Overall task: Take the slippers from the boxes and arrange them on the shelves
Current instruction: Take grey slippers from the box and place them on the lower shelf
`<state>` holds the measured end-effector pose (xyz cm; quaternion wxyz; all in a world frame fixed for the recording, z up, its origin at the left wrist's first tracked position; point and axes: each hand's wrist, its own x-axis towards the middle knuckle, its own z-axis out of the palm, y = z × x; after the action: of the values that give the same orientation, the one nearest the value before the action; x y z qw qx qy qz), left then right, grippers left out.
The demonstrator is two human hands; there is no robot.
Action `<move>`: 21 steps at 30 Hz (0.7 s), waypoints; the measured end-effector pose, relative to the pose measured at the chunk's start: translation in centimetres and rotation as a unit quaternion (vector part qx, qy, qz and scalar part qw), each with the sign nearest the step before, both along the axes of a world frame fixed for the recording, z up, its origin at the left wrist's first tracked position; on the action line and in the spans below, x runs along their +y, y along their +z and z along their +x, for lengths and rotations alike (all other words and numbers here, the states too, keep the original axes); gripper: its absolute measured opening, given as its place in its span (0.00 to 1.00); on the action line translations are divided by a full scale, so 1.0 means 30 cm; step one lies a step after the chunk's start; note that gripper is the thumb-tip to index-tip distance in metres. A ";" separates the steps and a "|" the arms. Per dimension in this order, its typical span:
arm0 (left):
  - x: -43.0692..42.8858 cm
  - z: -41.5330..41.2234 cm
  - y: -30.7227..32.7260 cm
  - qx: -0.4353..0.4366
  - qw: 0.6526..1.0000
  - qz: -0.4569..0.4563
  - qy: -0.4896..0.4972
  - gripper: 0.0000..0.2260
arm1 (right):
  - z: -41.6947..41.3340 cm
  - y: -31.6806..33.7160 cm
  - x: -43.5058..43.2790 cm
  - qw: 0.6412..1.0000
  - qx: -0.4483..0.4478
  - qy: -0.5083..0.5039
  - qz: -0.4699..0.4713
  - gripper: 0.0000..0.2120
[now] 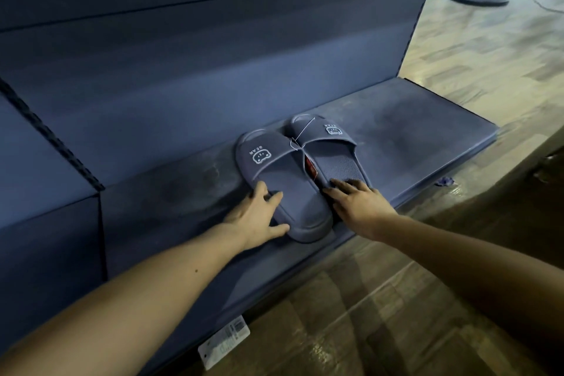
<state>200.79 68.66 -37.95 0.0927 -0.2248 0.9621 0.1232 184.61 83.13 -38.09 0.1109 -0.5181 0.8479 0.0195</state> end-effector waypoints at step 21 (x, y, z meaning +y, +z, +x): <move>0.081 -0.508 -0.087 0.147 0.987 0.056 0.024 0.22 | -0.289 -0.019 -0.034 0.987 0.009 -0.160 -0.024 0.26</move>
<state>185.54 71.07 -40.56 -0.0401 -0.2214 0.9513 0.2107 175.94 82.12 -38.65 0.0927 -0.3778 0.9211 -0.0148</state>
